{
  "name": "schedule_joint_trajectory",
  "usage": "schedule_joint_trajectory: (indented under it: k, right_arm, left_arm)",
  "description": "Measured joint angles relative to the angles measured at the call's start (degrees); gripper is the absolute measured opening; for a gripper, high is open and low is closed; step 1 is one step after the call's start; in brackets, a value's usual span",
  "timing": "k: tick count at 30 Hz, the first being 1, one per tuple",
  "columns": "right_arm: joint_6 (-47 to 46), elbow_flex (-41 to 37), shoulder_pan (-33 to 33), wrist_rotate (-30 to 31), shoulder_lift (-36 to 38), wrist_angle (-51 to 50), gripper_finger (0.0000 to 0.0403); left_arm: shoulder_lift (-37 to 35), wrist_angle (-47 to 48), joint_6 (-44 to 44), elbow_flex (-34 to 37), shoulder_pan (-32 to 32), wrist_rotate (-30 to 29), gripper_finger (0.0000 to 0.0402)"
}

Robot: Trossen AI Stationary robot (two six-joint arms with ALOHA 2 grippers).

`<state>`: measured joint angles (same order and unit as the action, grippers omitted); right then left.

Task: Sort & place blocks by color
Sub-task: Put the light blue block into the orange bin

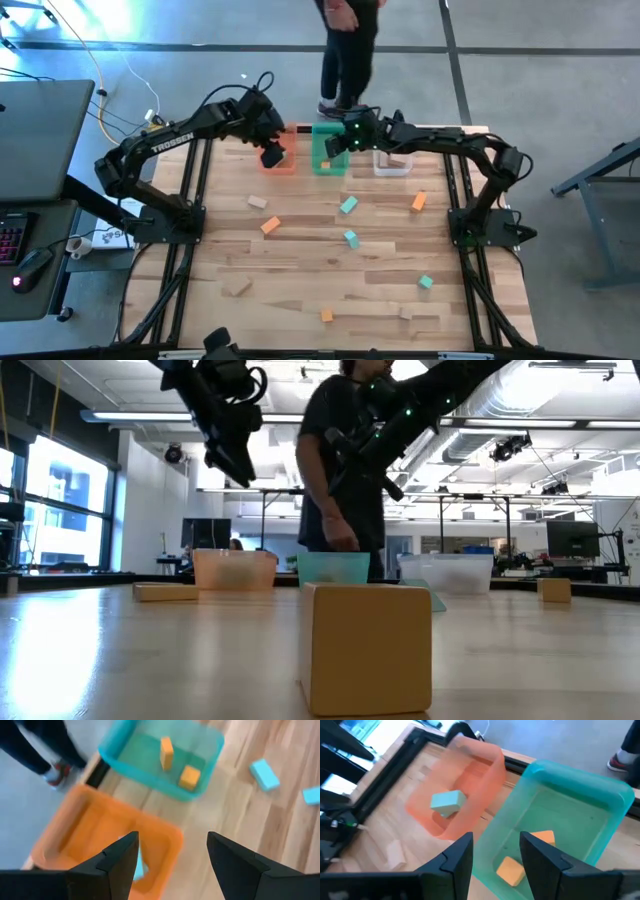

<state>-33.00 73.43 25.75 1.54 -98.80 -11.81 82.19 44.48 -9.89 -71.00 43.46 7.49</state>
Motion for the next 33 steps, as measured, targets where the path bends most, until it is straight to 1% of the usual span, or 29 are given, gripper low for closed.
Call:
schedule_joint_trajectory:
  k: [9, 19, 25, 33]
  right_arm:
    - [-0.02, 0.02, -3.15, -0.5, 1.15, -2.2, 0.0147]
    - [-3.2, 0.02, -9.47, -2.22, 1.15, -13.53, 0.0146]
    - [-4.83, 0.02, -13.68, -1.52, 1.15, -19.28, 0.0146]
    - [-10.13, 0.02, -17.96, -1.38, 1.15, -27.05, 0.0146]
  left_arm:
    - [-0.06, 9.72, 0.09, 0.05, -0.15, 0.0, 0.0222]
    - [-0.06, 9.75, 2.34, 6.3, -2.24, 0.24, 0.0222]
    - [-0.06, 9.71, 4.29, 8.01, -5.06, 0.35, 0.0222]
    - [-0.06, 9.74, 10.25, 9.46, -10.08, 0.23, 0.0222]
